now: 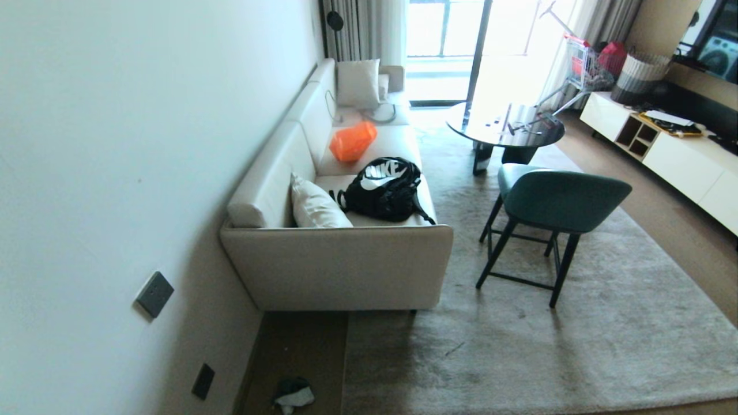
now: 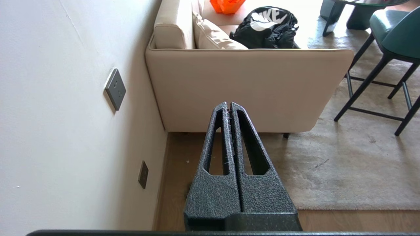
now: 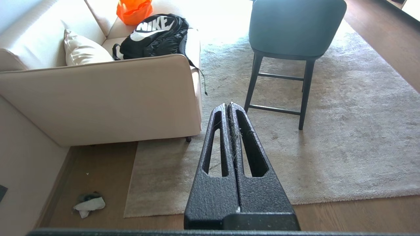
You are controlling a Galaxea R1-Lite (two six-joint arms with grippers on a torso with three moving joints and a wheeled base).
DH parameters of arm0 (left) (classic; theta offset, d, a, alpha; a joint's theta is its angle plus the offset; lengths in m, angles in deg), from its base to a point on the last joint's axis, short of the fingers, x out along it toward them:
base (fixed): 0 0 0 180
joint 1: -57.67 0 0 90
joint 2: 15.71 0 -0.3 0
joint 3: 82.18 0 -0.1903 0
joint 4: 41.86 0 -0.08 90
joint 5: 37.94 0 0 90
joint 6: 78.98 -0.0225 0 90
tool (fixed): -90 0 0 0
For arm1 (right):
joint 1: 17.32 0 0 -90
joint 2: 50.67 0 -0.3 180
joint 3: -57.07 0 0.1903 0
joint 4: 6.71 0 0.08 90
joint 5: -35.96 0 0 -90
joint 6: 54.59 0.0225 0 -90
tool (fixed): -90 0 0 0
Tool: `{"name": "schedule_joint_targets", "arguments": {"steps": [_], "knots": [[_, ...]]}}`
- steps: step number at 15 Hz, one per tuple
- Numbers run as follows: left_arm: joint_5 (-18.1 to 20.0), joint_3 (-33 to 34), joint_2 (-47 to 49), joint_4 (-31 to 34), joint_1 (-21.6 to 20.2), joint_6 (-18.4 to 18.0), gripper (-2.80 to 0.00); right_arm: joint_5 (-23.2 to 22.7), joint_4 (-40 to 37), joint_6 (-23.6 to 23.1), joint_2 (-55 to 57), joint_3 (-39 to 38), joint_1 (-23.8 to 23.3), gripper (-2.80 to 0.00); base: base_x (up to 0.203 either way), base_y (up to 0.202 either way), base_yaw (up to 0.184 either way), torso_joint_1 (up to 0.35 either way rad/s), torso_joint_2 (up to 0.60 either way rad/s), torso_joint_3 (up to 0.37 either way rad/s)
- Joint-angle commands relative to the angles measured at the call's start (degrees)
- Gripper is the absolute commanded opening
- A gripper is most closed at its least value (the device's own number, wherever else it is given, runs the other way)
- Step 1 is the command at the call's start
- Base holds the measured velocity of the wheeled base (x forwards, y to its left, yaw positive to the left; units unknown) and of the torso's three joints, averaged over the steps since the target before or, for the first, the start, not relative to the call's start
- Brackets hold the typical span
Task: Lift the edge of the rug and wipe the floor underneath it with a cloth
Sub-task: Pick up the rag
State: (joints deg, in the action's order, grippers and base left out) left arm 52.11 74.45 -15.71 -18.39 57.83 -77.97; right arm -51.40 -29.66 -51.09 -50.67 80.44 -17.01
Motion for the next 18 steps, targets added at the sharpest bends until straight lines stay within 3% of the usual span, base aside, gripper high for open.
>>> {"name": "schedule_joint_targets", "arguments": {"steps": [1, 18], "knots": [[0.04, 0.00, 0.00, -0.01, 0.02, 0.04, -2.80, 0.00, 0.02, 0.02, 0.09, 0.00, 0.05, -2.80, 0.000, 0.000, 0.000, 0.000, 0.00, 0.000], [0.03, 0.00, 0.00, -0.01, 0.02, 0.01, -2.80, 0.00, 0.11, 0.11, 0.09, 0.00, 0.05, -2.80, 0.000, 0.000, 0.000, -0.112, 0.27, 0.153]]}}
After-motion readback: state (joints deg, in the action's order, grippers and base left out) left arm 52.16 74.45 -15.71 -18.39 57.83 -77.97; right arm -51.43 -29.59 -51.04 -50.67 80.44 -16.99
